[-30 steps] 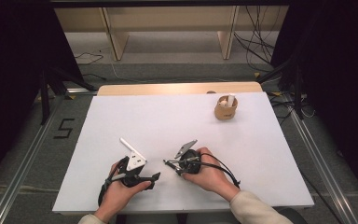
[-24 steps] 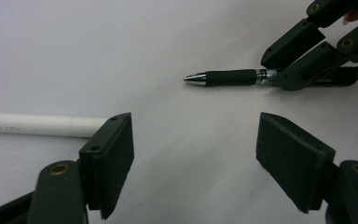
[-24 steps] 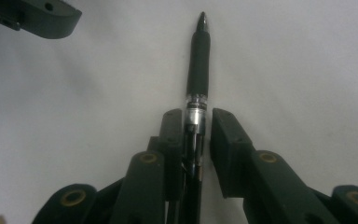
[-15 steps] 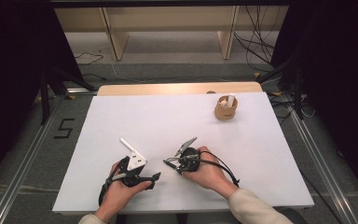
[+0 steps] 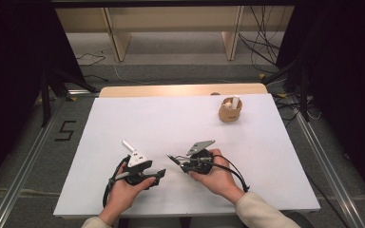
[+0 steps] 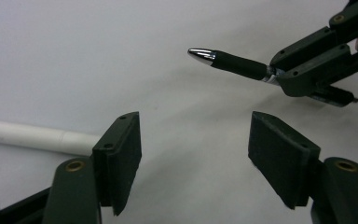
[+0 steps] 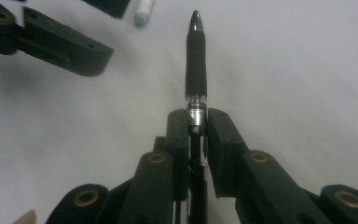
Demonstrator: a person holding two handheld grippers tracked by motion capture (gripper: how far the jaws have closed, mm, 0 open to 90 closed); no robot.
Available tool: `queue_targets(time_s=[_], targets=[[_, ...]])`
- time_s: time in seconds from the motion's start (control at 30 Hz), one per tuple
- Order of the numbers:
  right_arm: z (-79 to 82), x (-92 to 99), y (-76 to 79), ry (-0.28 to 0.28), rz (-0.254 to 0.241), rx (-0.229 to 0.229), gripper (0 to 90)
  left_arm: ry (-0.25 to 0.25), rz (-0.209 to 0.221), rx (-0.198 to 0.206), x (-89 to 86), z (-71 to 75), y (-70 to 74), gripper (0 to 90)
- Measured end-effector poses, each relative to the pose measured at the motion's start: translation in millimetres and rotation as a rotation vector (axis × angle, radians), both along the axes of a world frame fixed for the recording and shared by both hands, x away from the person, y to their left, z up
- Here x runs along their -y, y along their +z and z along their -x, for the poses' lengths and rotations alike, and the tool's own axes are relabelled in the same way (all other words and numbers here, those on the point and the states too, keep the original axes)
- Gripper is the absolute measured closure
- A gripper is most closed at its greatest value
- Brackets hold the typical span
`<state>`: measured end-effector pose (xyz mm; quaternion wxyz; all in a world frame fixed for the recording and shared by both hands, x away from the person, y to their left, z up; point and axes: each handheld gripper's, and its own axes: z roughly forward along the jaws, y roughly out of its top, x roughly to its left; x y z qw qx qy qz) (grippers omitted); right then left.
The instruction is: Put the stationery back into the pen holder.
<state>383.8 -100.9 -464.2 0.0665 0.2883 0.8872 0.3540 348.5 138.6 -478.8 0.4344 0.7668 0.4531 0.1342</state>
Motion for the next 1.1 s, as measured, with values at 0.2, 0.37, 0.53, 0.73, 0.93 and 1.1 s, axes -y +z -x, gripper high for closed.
queue_targets(time_s=[0.2, 0.37, 0.53, 0.73, 0.93, 1.1], targets=[[2.8, 0.4, 0.3, 0.017, -0.022, 0.024, 80.0, 0.009, 0.069, 0.000, 7.3, -7.3, 1.5, 38.2], [4.0, -1.9, 0.4, 0.034, -0.035, 0.039, 80.0, 0.018, 0.145, -0.019, 9.9, -11.5, 1.1, 40.6], [5.5, -2.8, 3.1, 0.040, -0.057, 0.064, 80.0, 0.019, 0.211, -0.044, 11.0, -15.6, 1.4, 44.6], [9.1, -3.8, 5.1, 0.052, -0.065, 0.073, 80.0, 0.010, 0.304, -0.085, 14.7, -13.0, 0.9, 50.6], [25.4, -0.9, 11.5, 0.064, -0.086, 0.093, 80.0, -0.012, 0.356, -0.084, 19.2, 2.1, 5.4, 56.2], [37.4, 5.5, 12.2, 0.070, -0.104, 0.091, 80.0, -0.026, 0.393, -0.090, 21.0, 10.5, 7.2, 60.5]])
